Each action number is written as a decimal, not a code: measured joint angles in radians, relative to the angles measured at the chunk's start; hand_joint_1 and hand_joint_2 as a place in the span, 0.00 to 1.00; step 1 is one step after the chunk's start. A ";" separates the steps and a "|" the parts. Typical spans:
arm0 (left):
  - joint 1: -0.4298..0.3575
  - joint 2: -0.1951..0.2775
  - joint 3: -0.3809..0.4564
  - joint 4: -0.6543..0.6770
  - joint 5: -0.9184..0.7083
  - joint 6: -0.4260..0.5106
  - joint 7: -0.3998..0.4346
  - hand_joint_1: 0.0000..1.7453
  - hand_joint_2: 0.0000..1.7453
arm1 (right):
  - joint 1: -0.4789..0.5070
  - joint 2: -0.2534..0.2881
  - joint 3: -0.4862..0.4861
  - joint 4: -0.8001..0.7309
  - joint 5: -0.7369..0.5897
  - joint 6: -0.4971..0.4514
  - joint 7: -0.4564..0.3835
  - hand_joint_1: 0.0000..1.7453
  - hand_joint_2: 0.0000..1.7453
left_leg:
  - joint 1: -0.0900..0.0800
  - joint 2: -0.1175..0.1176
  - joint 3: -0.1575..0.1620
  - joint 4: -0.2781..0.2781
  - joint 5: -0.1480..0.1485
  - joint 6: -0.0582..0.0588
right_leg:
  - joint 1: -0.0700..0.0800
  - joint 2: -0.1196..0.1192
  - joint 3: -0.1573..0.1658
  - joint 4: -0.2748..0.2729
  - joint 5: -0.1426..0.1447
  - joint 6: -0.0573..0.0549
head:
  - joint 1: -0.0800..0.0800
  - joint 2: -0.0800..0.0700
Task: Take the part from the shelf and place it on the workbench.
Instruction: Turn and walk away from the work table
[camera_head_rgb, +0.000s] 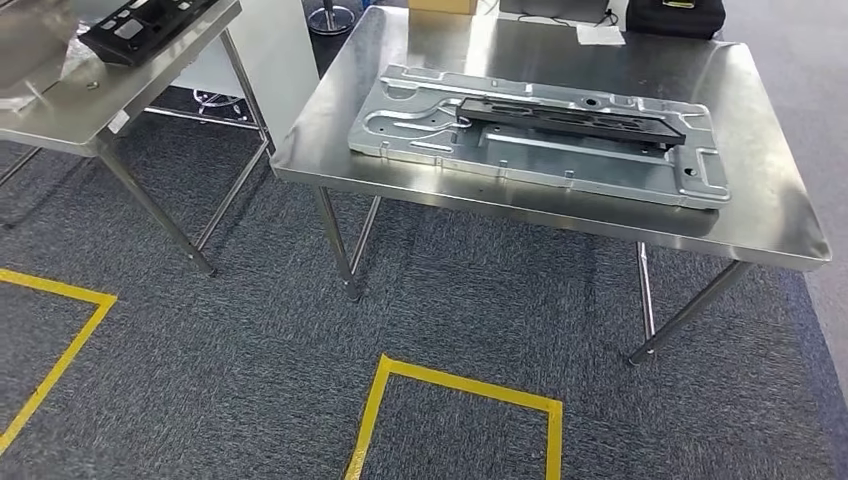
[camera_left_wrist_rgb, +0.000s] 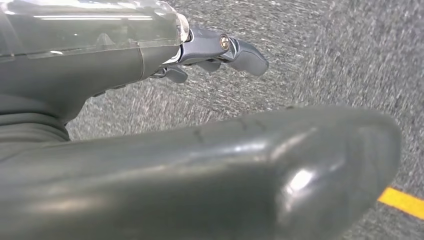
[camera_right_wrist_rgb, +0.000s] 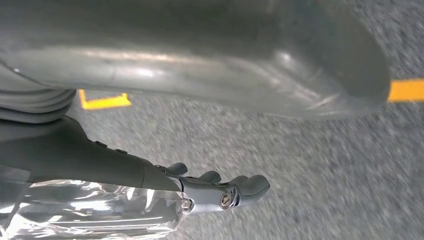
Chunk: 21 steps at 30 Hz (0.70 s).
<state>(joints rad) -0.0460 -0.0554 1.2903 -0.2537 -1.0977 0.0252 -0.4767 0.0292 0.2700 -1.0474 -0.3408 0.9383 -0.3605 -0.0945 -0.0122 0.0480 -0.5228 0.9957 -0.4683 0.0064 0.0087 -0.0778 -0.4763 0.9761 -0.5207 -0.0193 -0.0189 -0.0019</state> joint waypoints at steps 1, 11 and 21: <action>0.000 -0.001 0.001 0.000 -0.002 0.000 0.000 0.00 0.00 | -0.005 0.000 -0.007 0.011 0.000 0.007 0.003 0.00 0.00 | -0.003 -0.002 0.001 -0.006 0.002 0.005 | 0.000 -0.007 0.000 -0.001 0.001 0.004 | 0.000 0.000; -0.001 -0.023 0.001 0.000 -0.047 0.005 0.002 0.00 0.00 | -0.020 -0.011 -0.027 0.055 0.044 0.116 -0.056 0.00 0.00 | 0.017 -0.085 -0.015 -0.023 0.029 0.022 | -0.028 0.078 -0.109 0.225 -0.075 0.049 | 0.003 0.000; 0.000 -0.034 -0.001 0.000 -0.057 0.021 0.025 0.00 0.00 | -0.018 -0.012 -0.028 0.067 0.089 0.147 -0.056 0.00 0.00 | 0.024 -0.079 -0.104 0.127 -0.044 -0.033 | -0.033 0.087 -0.038 0.027 0.013 0.007 | -0.004 0.000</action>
<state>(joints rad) -0.0463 -0.0894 1.2894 -0.2537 -1.1542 0.0464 -0.4514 0.0110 0.2583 -1.0753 -0.2735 1.0276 -0.2132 -0.1508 0.0117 -0.0314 -0.6266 1.1225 -0.5124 -0.0270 -0.0240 0.0089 -0.5143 1.0027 -0.5074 -0.0121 -0.0232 -0.0019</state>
